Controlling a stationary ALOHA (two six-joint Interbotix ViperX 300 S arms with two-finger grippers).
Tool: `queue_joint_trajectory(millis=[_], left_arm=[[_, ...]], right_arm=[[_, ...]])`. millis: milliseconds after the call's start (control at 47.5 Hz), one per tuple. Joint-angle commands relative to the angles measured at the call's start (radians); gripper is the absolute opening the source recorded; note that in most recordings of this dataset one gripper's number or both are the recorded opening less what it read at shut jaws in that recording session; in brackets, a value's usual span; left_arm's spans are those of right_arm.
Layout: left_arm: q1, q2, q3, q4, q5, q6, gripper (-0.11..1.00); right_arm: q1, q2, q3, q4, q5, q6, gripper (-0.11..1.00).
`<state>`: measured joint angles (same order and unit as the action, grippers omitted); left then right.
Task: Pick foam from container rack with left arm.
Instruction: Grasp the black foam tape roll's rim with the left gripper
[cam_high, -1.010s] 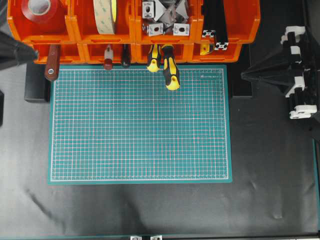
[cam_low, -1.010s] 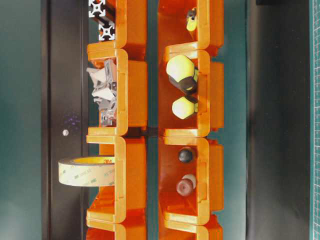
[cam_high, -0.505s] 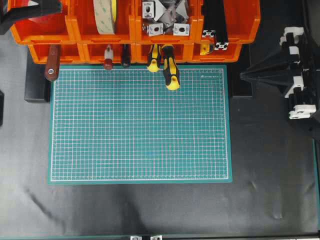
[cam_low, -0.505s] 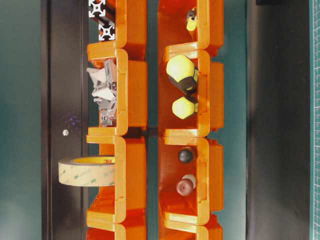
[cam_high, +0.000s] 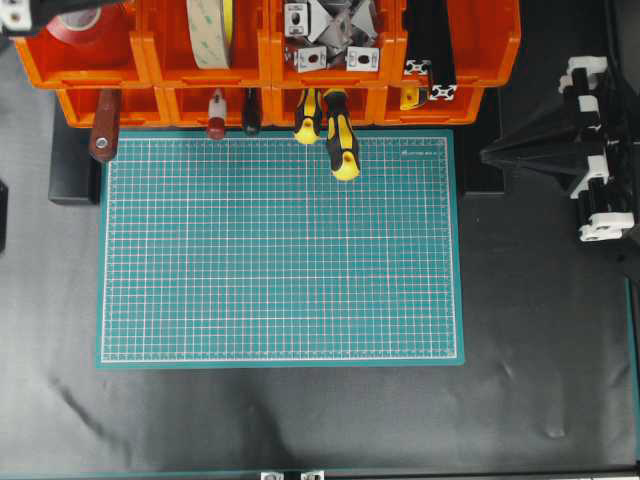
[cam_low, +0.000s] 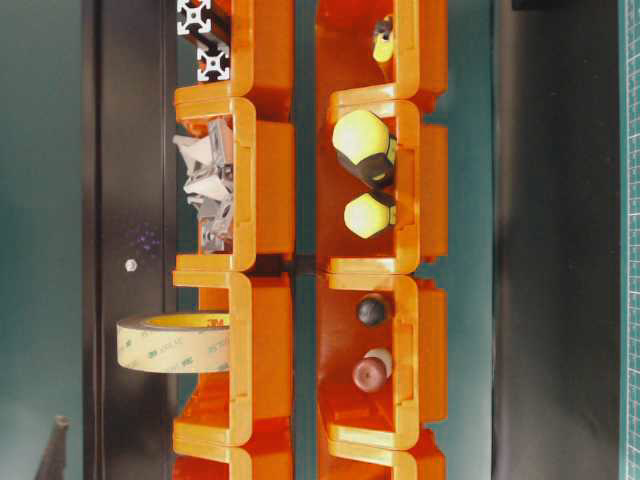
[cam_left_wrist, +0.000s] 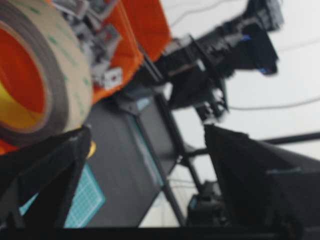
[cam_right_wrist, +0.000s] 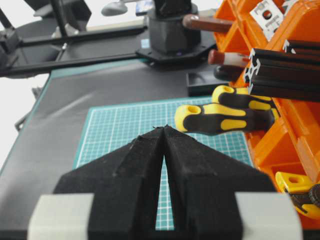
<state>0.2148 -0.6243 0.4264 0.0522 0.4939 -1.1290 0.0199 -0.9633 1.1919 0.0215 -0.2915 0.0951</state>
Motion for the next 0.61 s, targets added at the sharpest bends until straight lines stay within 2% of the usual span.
queue_joint_trajectory(millis=[0,337,589], left_arm=[[0.008,0.020,-0.040,0.003,0.012,-0.002,0.90],[0.026,0.158,-0.126,0.005,0.112,-0.002,0.89],[0.028,0.224,-0.147,0.003,0.109,-0.003,0.89]], right_arm=[[0.003,0.002,-0.031,0.002,-0.017,-0.002,0.00],[0.014,0.000,-0.031,0.002,-0.011,-0.005,0.00],[0.020,0.000,-0.031,0.002,-0.008,-0.005,0.00]])
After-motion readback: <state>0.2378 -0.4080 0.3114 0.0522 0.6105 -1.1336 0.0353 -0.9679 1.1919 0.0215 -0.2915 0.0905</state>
